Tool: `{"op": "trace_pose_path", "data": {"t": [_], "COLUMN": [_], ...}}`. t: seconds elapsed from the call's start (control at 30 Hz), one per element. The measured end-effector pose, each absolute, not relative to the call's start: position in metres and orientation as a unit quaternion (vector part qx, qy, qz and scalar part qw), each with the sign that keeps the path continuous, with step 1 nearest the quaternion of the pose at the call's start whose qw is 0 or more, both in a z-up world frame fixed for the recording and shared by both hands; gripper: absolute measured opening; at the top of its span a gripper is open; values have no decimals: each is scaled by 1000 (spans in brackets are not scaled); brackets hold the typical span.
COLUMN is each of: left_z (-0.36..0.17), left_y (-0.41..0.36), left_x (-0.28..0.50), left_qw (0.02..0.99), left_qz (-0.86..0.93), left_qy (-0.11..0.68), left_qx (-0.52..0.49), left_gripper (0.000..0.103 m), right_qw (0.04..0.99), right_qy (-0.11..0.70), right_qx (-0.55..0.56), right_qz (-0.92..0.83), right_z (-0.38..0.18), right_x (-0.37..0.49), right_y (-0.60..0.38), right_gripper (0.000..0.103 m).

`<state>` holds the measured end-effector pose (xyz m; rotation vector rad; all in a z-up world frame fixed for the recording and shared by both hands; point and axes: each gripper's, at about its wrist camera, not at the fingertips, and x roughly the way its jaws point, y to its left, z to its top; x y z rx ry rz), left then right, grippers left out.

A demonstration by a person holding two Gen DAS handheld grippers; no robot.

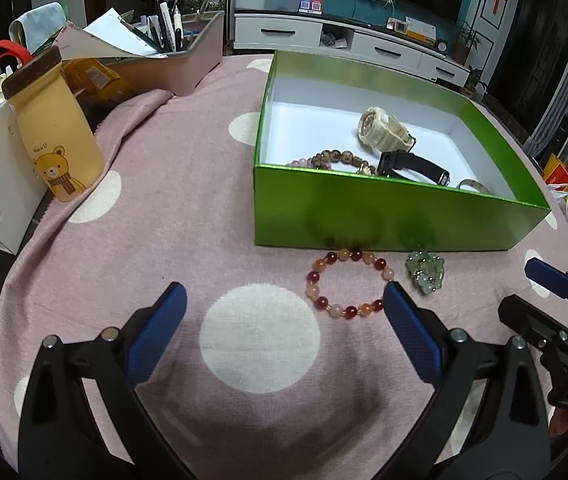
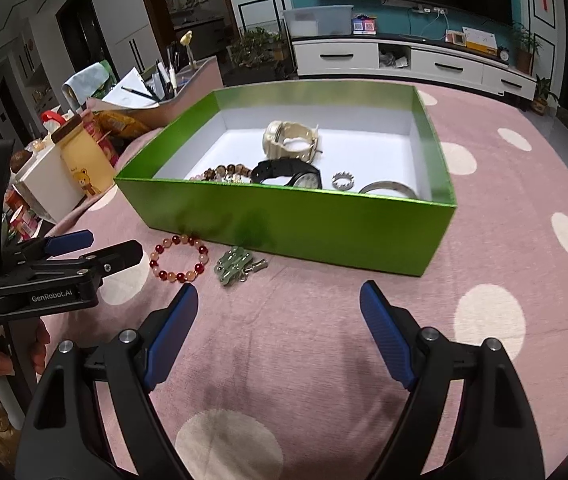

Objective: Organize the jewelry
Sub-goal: 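Withdraw both tools toward the red bead bracelet and green jade pendant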

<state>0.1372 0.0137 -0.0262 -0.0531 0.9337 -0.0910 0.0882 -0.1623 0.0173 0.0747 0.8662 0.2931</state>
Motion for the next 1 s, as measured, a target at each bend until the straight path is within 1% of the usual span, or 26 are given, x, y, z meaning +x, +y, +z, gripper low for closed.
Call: {"op": "trace_pose_path", "data": {"t": [0.37,0.47,0.5,0.53,0.67,1.0], "left_z": [-37,-37,-37,-38,-40,-46], "left_y": [6,5,4,4,3,-6], "left_x": [142,143,144,144,145,149], "left_qw": [889,890,890,890,889,884], "left_qz": [-47,-48,-48,-49,-52,-67], "left_qy": [454,453,453,453,455,463], "left_qx": [-13,-8,-7,-5,-1,13], "left_gripper": [99,97,95,90,85,65], "right_qw": [890,891,891,891,891,887], "right_qy": [428,426,425,425,425,429], "right_qx": [22,18,17,17,13,3], "right_qz": [155,156,156,157,158,170], "right_z": [5,6,6,6,5,1], "right_x": [93,94,94,94,95,99], "right_y": [-149,-146,-146,-146,-145,-138], "right_gripper": [83,83,83,82,80,60]}}
